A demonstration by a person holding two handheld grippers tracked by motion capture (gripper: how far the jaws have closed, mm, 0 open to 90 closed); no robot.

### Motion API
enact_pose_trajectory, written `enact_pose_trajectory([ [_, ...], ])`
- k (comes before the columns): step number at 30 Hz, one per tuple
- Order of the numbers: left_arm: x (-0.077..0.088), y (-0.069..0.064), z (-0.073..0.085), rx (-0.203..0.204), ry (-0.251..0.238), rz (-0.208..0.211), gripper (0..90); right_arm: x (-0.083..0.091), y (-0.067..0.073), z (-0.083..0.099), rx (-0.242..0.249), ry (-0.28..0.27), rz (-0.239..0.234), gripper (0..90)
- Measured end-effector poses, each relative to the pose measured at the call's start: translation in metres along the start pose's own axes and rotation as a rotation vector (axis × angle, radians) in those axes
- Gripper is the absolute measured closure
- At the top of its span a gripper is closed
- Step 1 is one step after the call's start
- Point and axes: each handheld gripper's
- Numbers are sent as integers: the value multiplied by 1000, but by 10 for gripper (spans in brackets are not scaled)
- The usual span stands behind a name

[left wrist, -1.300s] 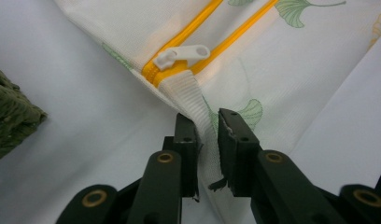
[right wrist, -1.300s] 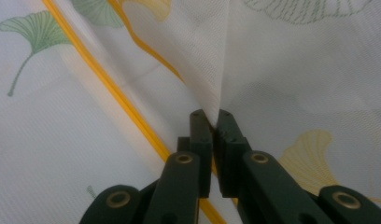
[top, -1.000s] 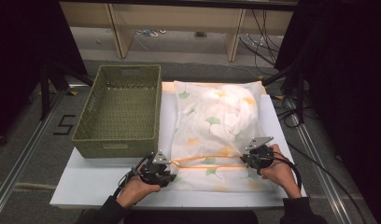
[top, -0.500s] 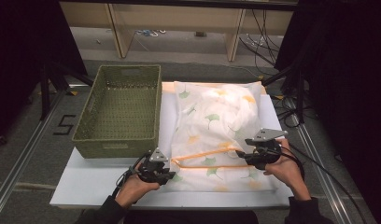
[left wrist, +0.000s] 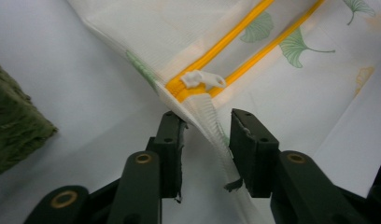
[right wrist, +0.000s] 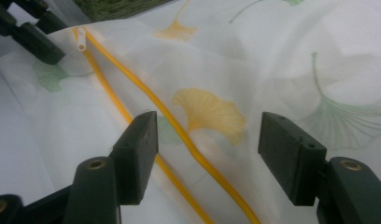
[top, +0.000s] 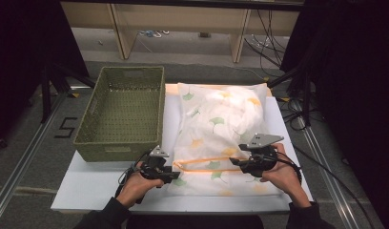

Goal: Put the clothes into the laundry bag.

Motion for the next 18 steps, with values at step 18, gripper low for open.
enact_pose_trajectory([
  [18,-8,8,-6,-6,9,9,717,-15,18,-6,28,14,-68,386],
])
Point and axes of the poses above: each handheld gripper's, and its own axes: x roughly backward along the jaws, z roughly out of its underside, y roughly to its left, and after that the axes turned 6 degrees about x, right-handed
